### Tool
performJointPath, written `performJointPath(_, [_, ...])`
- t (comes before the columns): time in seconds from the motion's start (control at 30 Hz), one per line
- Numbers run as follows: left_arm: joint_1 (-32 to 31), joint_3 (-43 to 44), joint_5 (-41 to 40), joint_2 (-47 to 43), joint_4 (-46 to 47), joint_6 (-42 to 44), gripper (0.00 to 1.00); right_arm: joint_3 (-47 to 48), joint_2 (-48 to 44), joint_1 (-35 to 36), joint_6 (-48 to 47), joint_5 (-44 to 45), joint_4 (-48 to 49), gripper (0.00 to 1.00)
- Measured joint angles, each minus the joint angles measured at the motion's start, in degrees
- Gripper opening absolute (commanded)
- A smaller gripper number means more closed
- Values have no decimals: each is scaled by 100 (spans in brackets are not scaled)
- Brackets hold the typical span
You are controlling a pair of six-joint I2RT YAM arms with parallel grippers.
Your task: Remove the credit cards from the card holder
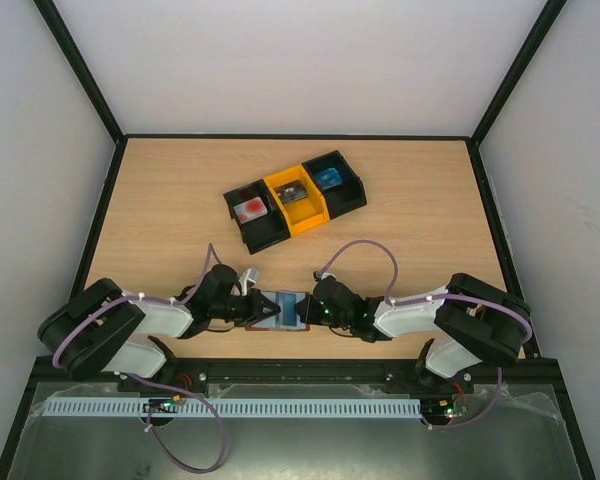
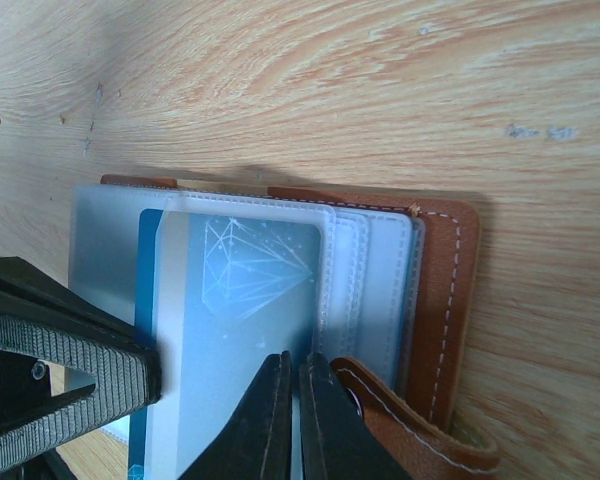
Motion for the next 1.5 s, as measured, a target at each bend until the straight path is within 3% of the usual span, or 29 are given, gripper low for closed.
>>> performJointPath(0.23, [28,-50,9,0,76,-44,5,0,24,2,0,-4,33,6])
performJointPath(0.43, [55,-52,31,-31,107,-59,9,0,61,7,0,-4,85,6])
performJointPath(0.73, [81,-149,52,-42,284,-129,3,0,94,11,2,-7,138,6])
performJointPath(0.83, [109,-236,52,-44,415,-195,8,0,133,15,15,-15,201,6])
performJointPath(0.9, [118,-256,55,-44,435,-210,3,0,149,20,15,-15,227,6])
performJointPath(1.5, [195,-378,52,-247,391,-308,3,-168,46,22,81,7,341,6])
